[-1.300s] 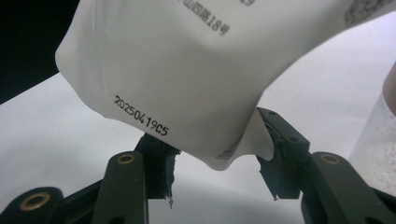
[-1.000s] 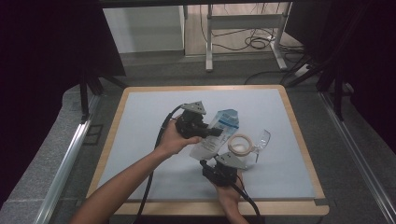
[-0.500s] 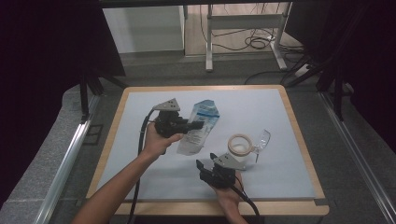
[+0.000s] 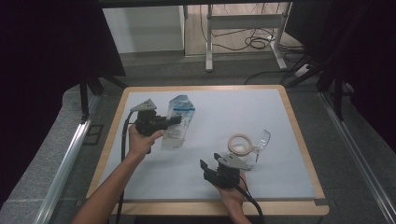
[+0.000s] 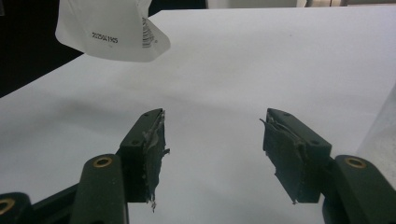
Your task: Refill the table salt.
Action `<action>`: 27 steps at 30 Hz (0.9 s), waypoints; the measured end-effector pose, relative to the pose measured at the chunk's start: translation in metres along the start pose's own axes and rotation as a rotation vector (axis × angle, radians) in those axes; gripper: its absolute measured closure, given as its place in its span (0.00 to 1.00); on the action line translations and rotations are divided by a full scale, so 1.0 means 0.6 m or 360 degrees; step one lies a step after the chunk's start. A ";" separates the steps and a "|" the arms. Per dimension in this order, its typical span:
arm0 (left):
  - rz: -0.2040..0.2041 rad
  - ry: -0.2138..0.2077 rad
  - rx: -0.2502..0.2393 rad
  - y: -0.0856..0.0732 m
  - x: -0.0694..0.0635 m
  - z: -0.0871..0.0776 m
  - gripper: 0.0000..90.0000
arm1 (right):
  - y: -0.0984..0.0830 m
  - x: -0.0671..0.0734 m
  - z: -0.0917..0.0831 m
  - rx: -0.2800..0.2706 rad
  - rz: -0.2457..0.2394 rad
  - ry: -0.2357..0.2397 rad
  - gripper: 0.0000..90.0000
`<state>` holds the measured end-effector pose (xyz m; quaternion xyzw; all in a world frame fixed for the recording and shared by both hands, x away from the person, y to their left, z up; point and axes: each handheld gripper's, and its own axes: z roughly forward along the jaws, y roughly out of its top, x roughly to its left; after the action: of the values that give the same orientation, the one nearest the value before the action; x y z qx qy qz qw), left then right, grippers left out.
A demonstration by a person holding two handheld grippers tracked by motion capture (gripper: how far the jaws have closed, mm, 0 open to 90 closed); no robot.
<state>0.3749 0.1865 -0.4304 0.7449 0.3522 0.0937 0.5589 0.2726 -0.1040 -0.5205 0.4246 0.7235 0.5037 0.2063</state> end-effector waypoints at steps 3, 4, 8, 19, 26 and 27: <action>-0.0043 0.0087 -0.0051 -0.007 0.022 -0.010 1.00 | 0.000 -0.001 -0.001 0.0002 0.0003 0.0002 0.44; -0.0063 0.0111 -0.0069 -0.010 0.031 -0.012 1.00 | 0.000 -0.002 -0.001 0.0003 0.0007 0.0004 0.44; -0.0093 0.0218 -0.0120 -0.023 0.059 -0.016 1.00 | 0.000 -0.003 -0.002 0.0004 0.0008 0.0010 0.44; -0.0009 0.0482 -0.0193 -0.051 0.110 0.002 0.99 | -0.003 -0.005 0.000 0.0011 0.0004 0.0012 0.43; -0.0052 0.0542 -0.0207 -0.070 0.134 0.011 0.99 | -0.002 -0.007 -0.002 0.0007 0.0004 0.0009 0.43; -0.0065 0.0545 -0.0205 -0.075 0.136 0.011 0.99 | -0.002 -0.007 -0.003 0.0006 0.0004 0.0008 0.43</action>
<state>0.4195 0.2387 -0.4937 0.6734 0.4506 0.2302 0.5390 0.2732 -0.1083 -0.5215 0.4246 0.7245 0.5035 0.2031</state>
